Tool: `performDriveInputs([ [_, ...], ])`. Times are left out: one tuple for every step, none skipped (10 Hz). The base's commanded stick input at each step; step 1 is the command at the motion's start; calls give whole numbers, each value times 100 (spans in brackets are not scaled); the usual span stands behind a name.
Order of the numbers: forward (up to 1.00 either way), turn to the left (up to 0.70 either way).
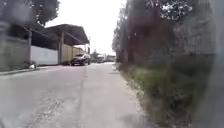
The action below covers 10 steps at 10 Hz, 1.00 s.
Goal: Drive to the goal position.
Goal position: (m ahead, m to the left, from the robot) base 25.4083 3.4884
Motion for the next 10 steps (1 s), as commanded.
performDriveInputs([
  [100, 0],
  [100, 0],
  [100, 0],
  [100, 0],
  [100, 0],
  [100, 0],
  [100, 0],
  [100, 0],
  [100, 0],
  [100, 0],
])
